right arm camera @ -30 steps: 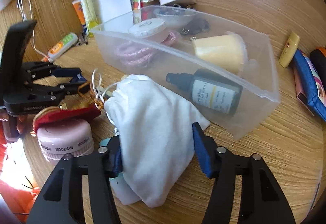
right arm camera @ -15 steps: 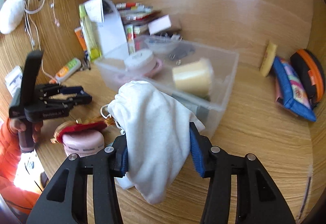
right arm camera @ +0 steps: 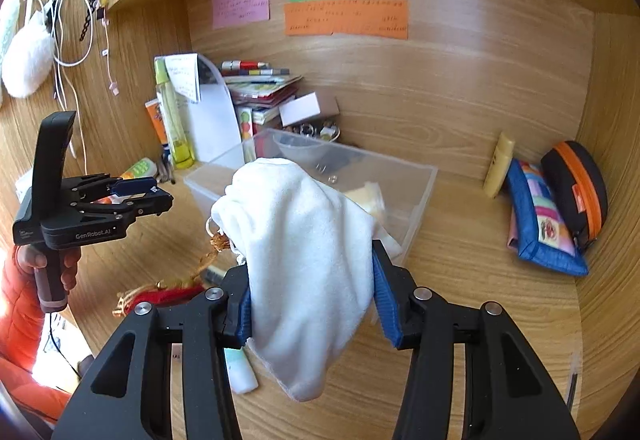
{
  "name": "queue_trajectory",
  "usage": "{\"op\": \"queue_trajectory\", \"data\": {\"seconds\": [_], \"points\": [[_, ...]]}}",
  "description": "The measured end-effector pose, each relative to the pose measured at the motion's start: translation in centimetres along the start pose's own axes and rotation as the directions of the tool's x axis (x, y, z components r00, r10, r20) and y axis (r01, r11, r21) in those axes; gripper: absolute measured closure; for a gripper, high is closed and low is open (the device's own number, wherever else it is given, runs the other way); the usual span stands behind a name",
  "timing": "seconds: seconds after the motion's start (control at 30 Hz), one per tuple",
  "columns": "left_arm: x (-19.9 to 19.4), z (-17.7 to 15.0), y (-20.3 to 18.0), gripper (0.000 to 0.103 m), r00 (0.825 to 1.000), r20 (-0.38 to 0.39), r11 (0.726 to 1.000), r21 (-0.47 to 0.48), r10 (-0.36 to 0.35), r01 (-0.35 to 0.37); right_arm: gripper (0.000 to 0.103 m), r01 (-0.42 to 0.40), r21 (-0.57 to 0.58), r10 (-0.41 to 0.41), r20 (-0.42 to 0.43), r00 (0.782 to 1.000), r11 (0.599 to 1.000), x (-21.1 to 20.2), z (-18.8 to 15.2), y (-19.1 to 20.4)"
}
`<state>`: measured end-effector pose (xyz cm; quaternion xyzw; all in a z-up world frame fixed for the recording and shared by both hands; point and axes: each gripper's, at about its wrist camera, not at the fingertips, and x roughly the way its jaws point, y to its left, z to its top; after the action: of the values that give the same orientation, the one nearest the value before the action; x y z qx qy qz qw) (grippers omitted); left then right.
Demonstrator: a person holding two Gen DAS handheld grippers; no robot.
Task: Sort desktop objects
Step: 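Carry the pouch and blue Max box over the clear bin and release both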
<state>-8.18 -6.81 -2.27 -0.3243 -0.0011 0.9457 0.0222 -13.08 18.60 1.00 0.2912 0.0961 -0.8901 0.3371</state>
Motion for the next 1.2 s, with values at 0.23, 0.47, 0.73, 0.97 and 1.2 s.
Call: {"op": "queue_trajectory", "data": {"seconds": [0.23,0.47,0.73,0.97,1.2], "points": [[-0.1,1.8,-0.6,0.054,0.999,0.032,1.0,0.008,-0.018,0.018,0.058,0.008,0.01,-0.008,0.035,0.999,1.0,0.1,1.4,-0.9],[1.3,3.4,-1.0,0.054,0.998,0.033,0.999,0.021,-0.049,0.049,0.058,0.007,0.033,-0.009,0.053,0.999,0.999,1.0,2.8,-1.9],[4.0,4.1,-1.4,0.054,0.997,-0.009,0.997,0.027,-0.076,0.076,0.058,0.001,0.048,-0.003,0.04,0.999,0.999,2.7,3.7,-2.7],[5.9,4.0,-1.6,0.054,0.995,-0.047,0.995,0.031,-0.091,0.093,0.058,-0.019,0.03,0.019,0.0,1.0,0.999,5.1,4.5,-2.5],[7.2,3.9,-0.8,0.054,0.992,-0.071,0.995,0.018,-0.101,0.103,0.058,-0.046,0.013,0.047,-0.067,0.997,0.999,8.9,5.2,-2.2]]}}
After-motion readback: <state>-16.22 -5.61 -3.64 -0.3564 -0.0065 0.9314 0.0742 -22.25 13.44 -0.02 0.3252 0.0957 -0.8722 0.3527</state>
